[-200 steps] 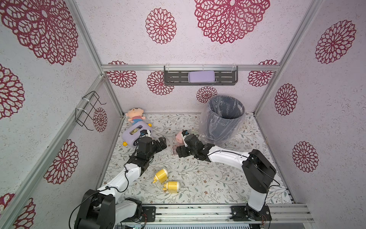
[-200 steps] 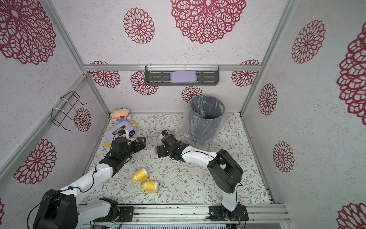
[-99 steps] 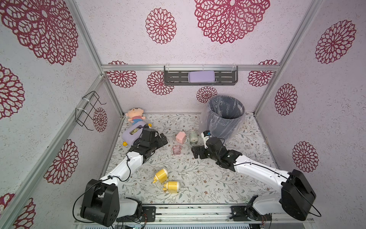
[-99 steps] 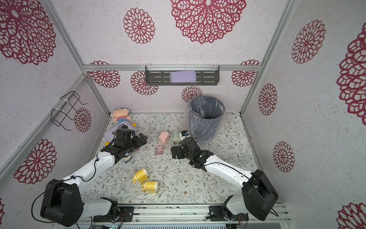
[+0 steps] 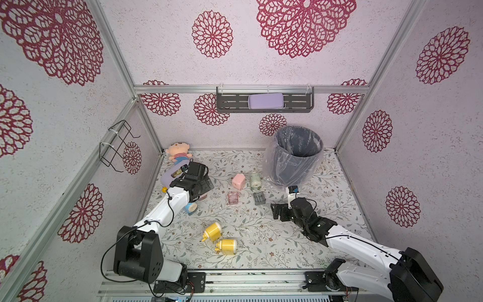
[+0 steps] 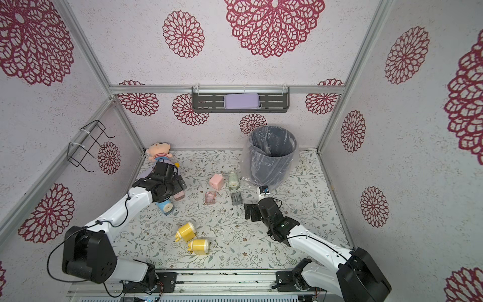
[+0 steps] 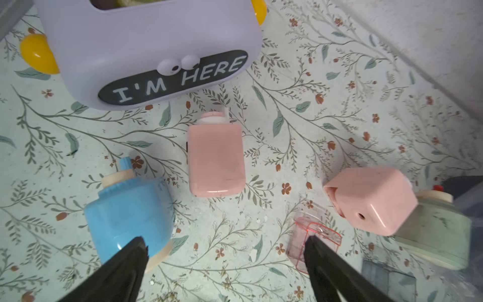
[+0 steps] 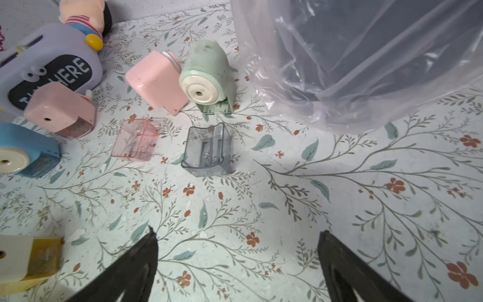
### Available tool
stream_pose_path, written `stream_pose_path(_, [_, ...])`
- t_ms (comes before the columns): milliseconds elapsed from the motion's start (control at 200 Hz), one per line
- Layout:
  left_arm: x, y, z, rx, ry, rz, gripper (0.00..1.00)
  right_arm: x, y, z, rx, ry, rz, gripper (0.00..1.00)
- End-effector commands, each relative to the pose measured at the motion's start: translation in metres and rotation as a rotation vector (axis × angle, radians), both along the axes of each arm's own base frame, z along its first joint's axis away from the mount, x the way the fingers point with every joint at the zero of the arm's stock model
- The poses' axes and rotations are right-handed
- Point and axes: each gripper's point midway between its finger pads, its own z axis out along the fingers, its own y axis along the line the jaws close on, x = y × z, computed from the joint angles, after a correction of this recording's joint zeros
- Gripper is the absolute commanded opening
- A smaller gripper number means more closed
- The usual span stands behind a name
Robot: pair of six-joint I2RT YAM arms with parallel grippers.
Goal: Take out the pencil sharpener tray and clean the shavings
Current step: Adjust the container at the center of the board.
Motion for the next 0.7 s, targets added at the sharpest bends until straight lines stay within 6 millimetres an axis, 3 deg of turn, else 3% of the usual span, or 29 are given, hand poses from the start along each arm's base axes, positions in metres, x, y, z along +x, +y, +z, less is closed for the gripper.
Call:
stream_pose_path(0, [0.000,0.012,-0.014,0.051,0.108,-0.011,0.97,0.011,0.002,0.028,0.053,-0.096,0.003,0.99])
stream_pose_path(295, [0.027,0.027,-0.037,0.054,0.208,0.017,0.97,0.008,-0.009,0.032,0.029,-0.163,0.004,0.99])
stream_pose_path(695, [0.053,0.022,-0.072,-0.077,0.292,0.023,0.97,0.000,0.006,0.026,0.066,-0.157,0.103,0.99])
